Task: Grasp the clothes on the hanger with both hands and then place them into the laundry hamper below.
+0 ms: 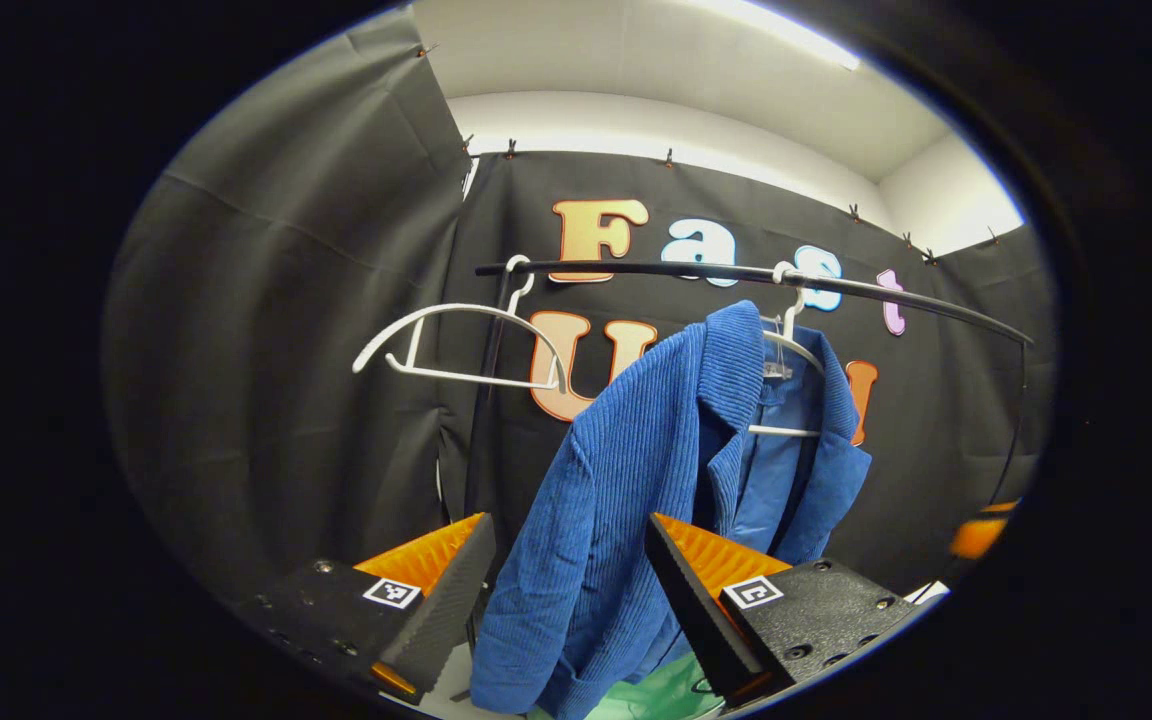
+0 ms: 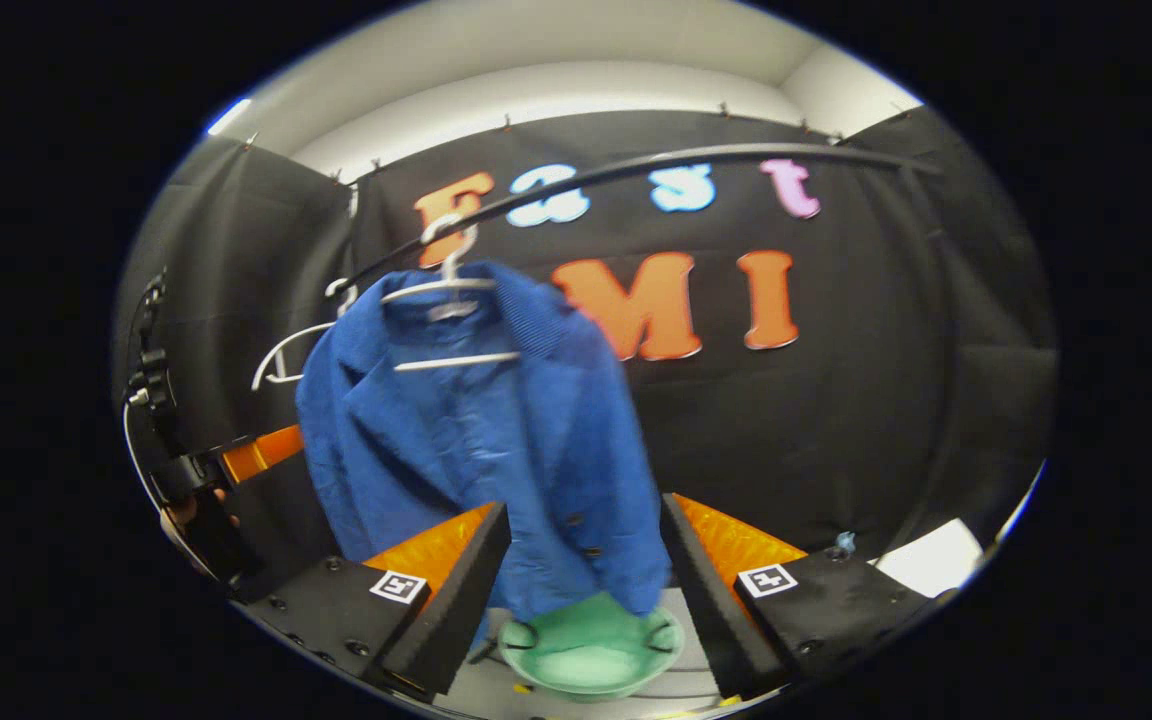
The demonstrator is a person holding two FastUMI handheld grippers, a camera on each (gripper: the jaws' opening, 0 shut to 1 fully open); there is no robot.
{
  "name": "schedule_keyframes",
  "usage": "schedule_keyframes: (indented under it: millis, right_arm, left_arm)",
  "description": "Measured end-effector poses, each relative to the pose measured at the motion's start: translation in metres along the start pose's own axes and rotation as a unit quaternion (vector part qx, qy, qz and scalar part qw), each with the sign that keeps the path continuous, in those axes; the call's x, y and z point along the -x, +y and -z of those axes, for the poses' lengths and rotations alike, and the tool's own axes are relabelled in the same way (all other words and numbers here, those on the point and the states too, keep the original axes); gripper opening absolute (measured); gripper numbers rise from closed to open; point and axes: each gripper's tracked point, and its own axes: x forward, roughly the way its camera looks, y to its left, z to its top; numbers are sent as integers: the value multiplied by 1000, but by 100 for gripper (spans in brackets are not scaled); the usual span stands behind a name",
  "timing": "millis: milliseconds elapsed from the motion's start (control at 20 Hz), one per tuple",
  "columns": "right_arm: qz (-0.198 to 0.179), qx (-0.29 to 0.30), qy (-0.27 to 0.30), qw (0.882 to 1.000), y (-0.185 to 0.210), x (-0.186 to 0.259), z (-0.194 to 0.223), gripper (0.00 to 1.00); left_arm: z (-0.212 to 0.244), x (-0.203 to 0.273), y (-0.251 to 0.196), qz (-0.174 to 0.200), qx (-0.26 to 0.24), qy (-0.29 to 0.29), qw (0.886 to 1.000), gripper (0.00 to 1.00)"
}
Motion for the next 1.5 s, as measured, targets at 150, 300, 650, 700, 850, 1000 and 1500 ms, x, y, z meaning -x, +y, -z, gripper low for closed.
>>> schedule_keyframes:
  millis: [150,300,650,700,850,1000,1500]
  right_arm:
    - [278,47,-41,959,-194,118,-71,91]
    - [328,22,-93,940,-200,175,-126,87]
    - [171,-11,-113,979,-112,65,-165,97]
    - [133,-26,-110,985,-95,34,-152,89]
    - [26,-74,-76,994,-40,-39,-113,98]
    - [-55,-82,-53,994,9,-96,-92,89]
    - [-180,-49,-11,982,150,-214,-34,98]
  left_arm:
    - [12,-10,-3,14,21,8,1000,95]
    - [22,-17,-10,21,32,38,999,95]
    - [-1,-5,-33,11,39,36,999,95]
    - [-1,-5,-33,1,38,34,999,95]
    - [-2,-1,-30,-33,23,33,999,92]
    - [-4,2,-29,-57,14,31,998,92]
    - [-1,-20,-85,-21,30,36,999,95]
